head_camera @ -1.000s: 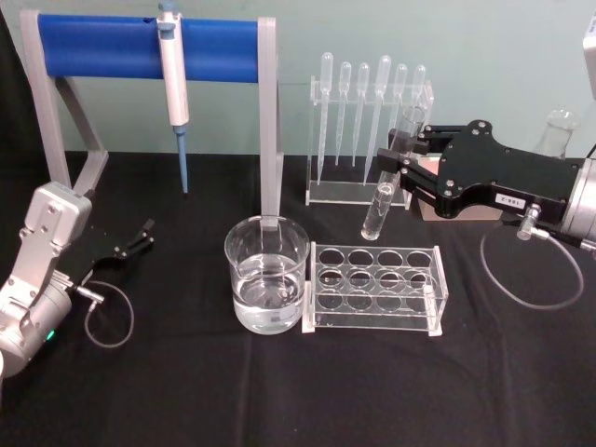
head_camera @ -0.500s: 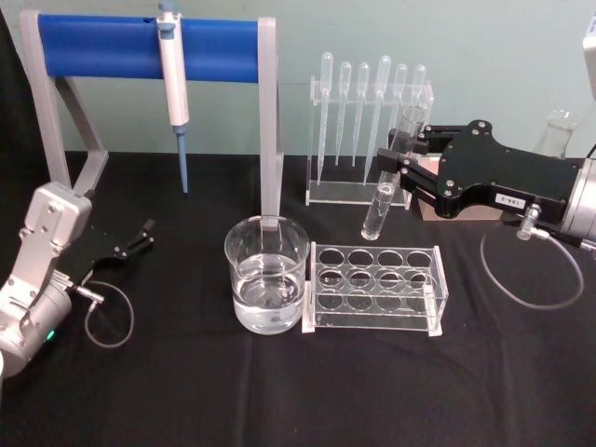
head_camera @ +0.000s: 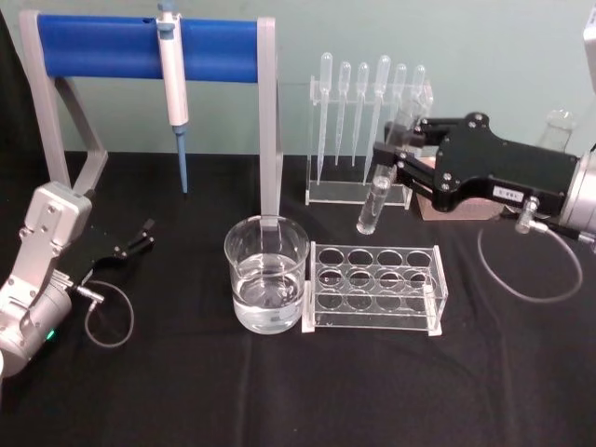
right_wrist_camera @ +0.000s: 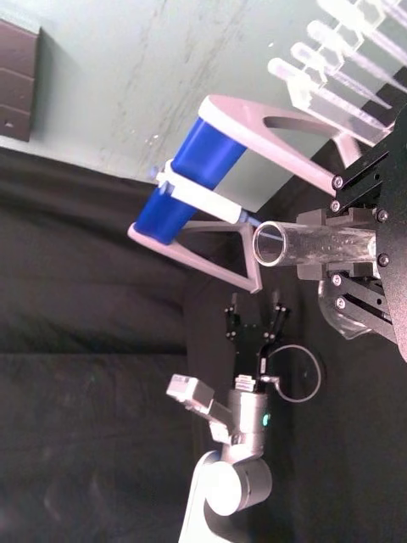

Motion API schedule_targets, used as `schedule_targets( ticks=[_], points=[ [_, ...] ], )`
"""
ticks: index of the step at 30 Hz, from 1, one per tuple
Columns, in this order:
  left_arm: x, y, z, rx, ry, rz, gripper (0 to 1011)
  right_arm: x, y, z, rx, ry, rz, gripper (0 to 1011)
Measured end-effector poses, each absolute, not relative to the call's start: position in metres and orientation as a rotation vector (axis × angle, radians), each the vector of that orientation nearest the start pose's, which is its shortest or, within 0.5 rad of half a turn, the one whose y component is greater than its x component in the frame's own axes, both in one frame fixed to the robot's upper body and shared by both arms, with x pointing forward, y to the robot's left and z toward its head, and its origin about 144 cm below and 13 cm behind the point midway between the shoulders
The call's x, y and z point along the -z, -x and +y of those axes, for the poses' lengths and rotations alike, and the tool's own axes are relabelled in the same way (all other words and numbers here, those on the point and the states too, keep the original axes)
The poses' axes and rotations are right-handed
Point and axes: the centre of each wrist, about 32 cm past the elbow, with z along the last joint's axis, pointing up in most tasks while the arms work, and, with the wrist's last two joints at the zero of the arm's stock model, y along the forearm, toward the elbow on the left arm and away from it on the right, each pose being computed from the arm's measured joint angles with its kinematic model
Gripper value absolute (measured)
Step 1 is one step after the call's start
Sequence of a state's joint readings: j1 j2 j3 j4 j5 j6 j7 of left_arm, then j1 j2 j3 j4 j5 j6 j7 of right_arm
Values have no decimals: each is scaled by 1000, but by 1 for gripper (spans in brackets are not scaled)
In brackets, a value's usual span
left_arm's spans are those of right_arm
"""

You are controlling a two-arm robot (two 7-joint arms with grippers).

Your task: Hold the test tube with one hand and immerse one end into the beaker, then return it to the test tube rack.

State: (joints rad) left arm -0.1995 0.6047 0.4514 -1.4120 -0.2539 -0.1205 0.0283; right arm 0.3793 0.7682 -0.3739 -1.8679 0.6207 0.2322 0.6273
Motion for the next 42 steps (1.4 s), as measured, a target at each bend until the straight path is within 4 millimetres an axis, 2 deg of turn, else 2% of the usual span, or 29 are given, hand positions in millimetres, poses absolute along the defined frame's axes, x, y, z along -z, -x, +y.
schedule_targets(
  ticks=[7, 17, 23, 42],
  points=[
    [-1140, -489, 310, -1248, -304, -285, 1000, -1347, -499, -275, 474, 116, -226, 225],
    [-1140, -489, 310, -1248, -304, -285, 1000, -1344, -514, -245, 417, 94, -196, 225],
    [-1140, -489, 310, -1248, -304, -285, 1000, -1330, -523, -231, 395, 98, -181, 225],
    [-1140, -489, 310, -1248, -304, -285, 1000, -1279, -540, -206, 389, 130, -159, 225]
  ],
)
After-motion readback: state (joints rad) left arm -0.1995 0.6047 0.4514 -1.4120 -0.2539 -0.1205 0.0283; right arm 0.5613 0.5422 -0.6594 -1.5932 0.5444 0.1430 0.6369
